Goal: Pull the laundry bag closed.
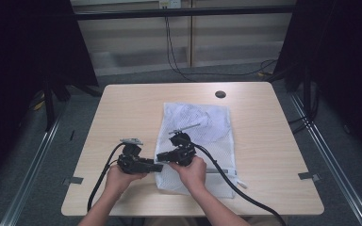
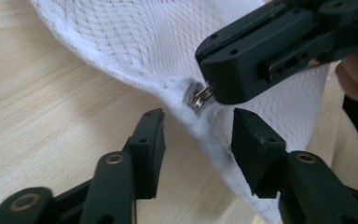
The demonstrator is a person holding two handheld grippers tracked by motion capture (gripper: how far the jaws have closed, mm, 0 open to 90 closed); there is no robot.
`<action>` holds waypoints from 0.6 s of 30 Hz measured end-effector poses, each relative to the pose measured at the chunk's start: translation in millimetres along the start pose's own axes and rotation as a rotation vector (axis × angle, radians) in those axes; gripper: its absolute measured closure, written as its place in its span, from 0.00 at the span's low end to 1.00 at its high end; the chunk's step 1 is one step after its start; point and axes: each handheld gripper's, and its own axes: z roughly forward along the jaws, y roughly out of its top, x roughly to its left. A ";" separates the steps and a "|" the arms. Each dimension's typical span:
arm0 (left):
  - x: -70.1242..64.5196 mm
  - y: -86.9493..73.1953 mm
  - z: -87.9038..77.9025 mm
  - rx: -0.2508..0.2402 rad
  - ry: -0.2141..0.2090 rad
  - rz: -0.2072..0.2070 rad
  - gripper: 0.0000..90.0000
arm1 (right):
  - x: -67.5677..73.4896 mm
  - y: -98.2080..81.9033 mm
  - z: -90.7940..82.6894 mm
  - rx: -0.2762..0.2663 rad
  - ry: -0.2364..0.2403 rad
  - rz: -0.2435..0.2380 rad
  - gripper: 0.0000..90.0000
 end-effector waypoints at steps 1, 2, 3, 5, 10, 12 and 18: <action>0.0 0.0 0.0 0.000 0.000 0.000 0.65 | 0.3 -0.2 0.5 -0.001 0.002 0.001 0.96; -0.7 0.1 1.0 -0.004 0.002 -0.007 0.65 | 0.3 -0.2 0.5 -0.001 0.002 0.001 0.96; -0.6 0.2 1.6 0.005 -0.002 -0.004 0.67 | 0.4 -0.4 0.7 0.000 0.001 0.002 0.96; -2.4 0.0 4.0 0.010 0.009 0.003 0.74 | 0.7 -0.7 1.1 0.000 0.003 0.005 0.96; -0.7 0.4 3.3 0.010 0.016 0.000 0.83 | 0.5 -1.1 0.2 -0.003 0.003 0.002 0.96; -1.7 0.7 3.0 0.011 0.022 0.002 0.95 | -0.6 -1.5 -2.2 -0.004 -0.002 0.000 0.96; -3.2 1.9 2.9 0.036 0.031 -0.013 0.97 | -4.0 -4.8 -4.3 -0.006 0.012 0.019 0.97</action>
